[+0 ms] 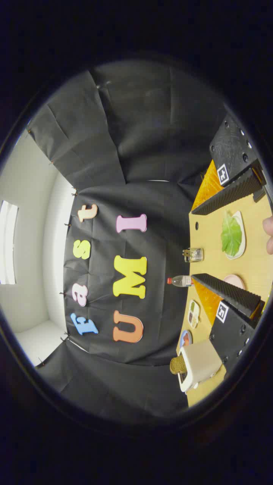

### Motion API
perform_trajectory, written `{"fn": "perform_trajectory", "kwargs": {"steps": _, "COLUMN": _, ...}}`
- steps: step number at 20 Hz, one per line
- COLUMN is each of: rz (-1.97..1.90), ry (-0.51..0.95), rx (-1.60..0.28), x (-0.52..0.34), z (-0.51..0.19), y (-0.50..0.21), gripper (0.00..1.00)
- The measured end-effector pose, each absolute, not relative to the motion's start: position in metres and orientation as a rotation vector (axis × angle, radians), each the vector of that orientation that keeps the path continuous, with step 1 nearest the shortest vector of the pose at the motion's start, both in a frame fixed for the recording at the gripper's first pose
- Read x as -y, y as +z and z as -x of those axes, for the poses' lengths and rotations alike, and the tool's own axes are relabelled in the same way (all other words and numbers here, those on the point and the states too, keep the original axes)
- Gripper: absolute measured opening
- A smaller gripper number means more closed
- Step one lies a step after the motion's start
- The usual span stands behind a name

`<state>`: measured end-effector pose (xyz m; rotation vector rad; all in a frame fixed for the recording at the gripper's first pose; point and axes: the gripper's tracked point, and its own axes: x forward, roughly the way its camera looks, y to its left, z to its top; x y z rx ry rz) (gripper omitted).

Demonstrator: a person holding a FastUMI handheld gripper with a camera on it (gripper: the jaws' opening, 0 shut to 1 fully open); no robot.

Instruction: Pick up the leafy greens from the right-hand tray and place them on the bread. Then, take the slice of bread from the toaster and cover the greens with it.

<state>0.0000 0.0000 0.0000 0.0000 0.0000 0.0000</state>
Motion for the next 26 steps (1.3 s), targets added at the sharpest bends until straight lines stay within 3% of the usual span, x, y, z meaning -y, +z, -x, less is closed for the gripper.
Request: {"fn": "perform_trajectory", "kwargs": {"steps": 26, "rz": 0.013, "ry": 0.02, "rx": -0.035, "x": 0.0019, "z": -0.0105, "y": 0.0009, "gripper": 0.95}}
